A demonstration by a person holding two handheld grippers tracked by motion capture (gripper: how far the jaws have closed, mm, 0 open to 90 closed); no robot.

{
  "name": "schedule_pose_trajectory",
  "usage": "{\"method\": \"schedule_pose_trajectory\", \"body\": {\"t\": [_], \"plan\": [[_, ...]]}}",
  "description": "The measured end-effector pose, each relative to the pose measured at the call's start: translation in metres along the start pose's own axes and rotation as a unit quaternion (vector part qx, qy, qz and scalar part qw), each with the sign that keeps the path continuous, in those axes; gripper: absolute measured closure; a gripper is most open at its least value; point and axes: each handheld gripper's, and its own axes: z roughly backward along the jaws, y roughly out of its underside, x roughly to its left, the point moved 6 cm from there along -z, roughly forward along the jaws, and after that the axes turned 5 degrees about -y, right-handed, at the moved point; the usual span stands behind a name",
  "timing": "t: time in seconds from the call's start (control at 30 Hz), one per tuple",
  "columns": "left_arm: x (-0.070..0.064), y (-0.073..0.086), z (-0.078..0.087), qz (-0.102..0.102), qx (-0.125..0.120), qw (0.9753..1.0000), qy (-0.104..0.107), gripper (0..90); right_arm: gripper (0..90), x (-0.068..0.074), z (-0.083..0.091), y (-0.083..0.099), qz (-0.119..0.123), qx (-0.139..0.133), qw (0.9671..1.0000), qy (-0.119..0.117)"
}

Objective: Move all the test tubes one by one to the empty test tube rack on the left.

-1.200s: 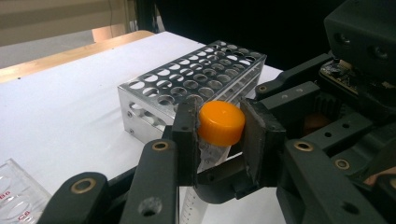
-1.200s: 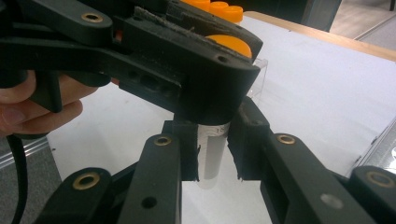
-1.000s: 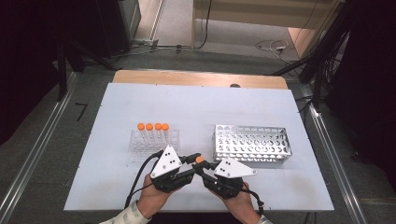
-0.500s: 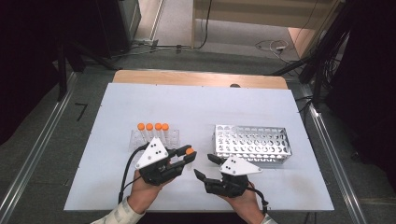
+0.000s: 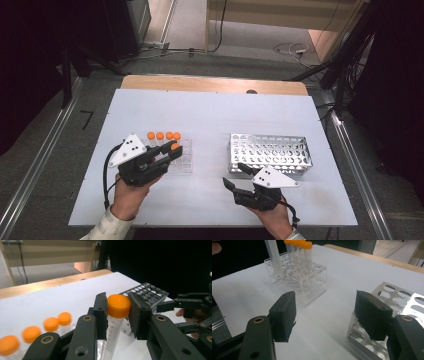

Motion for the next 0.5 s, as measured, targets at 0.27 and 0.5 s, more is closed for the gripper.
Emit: {"method": "schedule_pose_trajectory", "body": {"t": [0.27, 0.5], "plan": [[0.028, -0.003, 0.011, 0.009, -0.004, 0.9991, -0.041, 69.3, 30.4, -0.002, 0.001, 0.0, 0.001, 0.001, 1.0, 0.007], [0.047, -0.005, 0.018, 0.017, -0.009, 0.9974, -0.069, 69.4, 28.7, -0.006, 0.003, 0.0, -0.006, -0.002, 0.9999, 0.014]]}}
